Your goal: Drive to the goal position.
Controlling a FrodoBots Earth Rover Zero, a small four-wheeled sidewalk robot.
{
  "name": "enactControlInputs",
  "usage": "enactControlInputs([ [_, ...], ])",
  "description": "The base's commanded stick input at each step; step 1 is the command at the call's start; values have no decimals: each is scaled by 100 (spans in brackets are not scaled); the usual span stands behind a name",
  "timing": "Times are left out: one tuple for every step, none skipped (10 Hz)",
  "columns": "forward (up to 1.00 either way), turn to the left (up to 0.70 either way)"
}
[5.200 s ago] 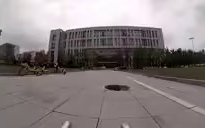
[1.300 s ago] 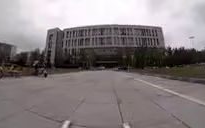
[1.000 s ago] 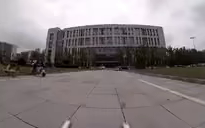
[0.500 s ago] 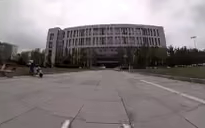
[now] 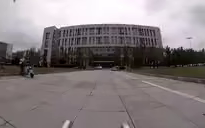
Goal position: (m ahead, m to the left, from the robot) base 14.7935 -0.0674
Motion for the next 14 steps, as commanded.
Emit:
enactControlInputs([
  [84, 0],
  [84, 0],
  [84, 0],
  [84, 0],
  [84, 0],
  [84, 0],
  [84, 0],
  [84, 0],
  [84, 0],
  [84, 0],
  [84, 0],
  [84, 0],
  [84, 0],
  [84, 0],
])
